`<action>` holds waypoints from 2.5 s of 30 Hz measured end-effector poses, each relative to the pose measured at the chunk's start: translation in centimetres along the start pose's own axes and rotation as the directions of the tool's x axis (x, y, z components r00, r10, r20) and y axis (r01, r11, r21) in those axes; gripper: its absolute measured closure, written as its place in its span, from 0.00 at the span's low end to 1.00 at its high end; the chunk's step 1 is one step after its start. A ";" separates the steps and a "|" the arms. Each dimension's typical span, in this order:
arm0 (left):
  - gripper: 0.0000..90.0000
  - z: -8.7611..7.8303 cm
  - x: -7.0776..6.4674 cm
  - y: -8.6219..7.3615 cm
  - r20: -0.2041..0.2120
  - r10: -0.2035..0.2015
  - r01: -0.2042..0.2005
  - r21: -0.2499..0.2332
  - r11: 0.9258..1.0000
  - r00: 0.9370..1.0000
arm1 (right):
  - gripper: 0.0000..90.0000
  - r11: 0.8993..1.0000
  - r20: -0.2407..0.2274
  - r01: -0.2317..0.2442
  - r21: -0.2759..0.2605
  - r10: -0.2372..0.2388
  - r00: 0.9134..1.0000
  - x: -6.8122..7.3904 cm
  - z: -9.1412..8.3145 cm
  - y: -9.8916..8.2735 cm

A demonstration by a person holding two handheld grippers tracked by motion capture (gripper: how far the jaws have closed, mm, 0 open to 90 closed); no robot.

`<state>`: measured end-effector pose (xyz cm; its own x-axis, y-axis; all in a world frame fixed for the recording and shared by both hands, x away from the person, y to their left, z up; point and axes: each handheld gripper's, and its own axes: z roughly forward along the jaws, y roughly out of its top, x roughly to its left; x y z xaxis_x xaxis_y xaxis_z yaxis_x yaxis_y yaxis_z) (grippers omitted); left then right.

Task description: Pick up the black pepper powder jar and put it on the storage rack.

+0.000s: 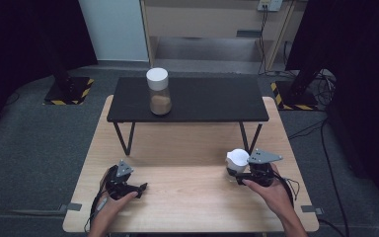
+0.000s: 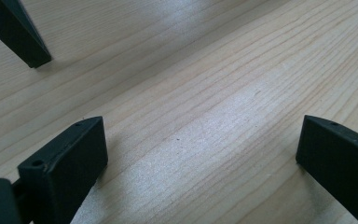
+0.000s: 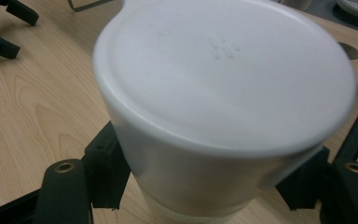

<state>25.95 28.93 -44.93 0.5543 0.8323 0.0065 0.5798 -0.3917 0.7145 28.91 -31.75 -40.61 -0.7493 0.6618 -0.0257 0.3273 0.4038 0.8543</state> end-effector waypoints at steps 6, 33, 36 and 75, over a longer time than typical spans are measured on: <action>0.01 0.0 0.0 0.0 0.000 0.000 0.000 0.000 1.000 1.000 | 0.35 1.000 -0.005 0.025 0.016 -0.024 1.000 0.0 -0.3 1.2; 0.01 0.0 0.1 0.0 0.002 0.000 0.000 0.000 1.000 1.000 | 0.35 0.993 -0.047 0.109 0.037 -0.107 0.993 1.1 -2.5 9.1; 0.01 0.0 0.1 0.0 0.003 -0.001 0.001 0.000 1.000 1.000 | 0.35 0.993 -0.048 0.112 0.030 -0.110 0.993 1.2 -3.0 10.4; 0.01 0.0 0.1 0.0 0.004 0.000 0.000 0.001 1.000 1.000 | 0.35 0.994 0.007 0.113 0.008 -0.113 0.994 -1.0 -3.5 23.9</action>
<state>26.03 28.99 -44.92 0.5569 0.8305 0.0035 0.5803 -0.3921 0.7138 35.48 -24.95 -18.34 -0.7772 0.6164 -0.1263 0.2451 0.4815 0.8415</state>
